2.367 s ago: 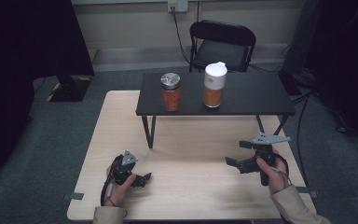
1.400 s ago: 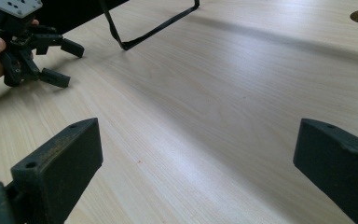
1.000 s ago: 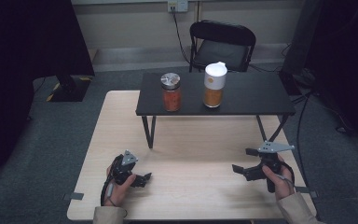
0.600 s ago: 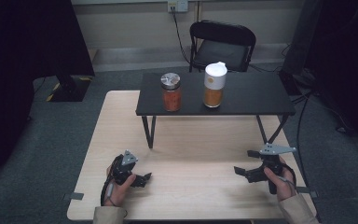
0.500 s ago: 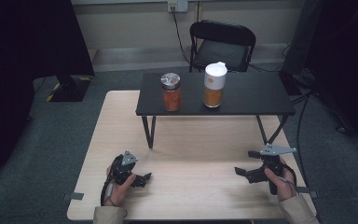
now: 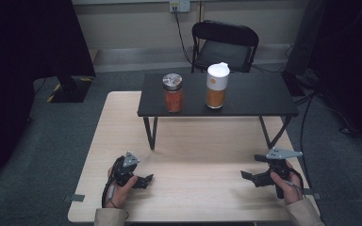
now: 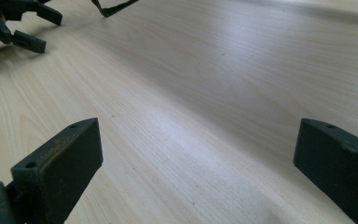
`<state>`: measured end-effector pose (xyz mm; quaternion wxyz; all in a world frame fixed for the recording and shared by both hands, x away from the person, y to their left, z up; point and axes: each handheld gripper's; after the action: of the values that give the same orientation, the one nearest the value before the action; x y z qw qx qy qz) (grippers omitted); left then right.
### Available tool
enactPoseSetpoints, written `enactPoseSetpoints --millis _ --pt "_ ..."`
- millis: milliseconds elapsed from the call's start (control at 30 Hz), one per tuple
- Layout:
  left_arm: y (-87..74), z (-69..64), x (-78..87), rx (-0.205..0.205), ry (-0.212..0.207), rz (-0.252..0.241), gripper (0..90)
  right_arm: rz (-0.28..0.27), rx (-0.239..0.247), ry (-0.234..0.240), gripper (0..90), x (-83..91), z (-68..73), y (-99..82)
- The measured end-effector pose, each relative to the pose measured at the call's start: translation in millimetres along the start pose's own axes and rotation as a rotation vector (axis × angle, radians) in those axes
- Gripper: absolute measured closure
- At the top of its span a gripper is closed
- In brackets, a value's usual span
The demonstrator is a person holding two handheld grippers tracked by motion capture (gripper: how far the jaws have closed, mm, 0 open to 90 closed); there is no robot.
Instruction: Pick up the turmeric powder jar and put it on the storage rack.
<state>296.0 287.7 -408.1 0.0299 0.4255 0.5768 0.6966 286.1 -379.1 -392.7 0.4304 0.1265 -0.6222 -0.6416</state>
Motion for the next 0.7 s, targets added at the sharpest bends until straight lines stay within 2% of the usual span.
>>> enactPoseSetpoints --millis 400,600,700 --pt "0.0 0.0 0.0 0.000 0.000 0.000 0.0 0.048 0.035 -0.032 0.2 1.9 0.3 -1.3" --pt "0.0 0.0 0.0 0.000 0.000 0.000 0.0 0.093 0.082 -0.052 0.3 -0.1 4.1 -1.4" --pt "0.0 0.0 0.0 0.000 0.000 0.000 0.0 0.133 0.106 -0.065 0.5 -2.5 6.9 0.4"
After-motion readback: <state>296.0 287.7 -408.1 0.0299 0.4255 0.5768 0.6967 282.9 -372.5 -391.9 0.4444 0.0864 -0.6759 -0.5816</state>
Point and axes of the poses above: each handheld gripper's, and its own axes: x roughly backward along the jaws, y roughly out of its top, z roughly to its left, and after that the axes turned 11 degrees about -z, right-handed
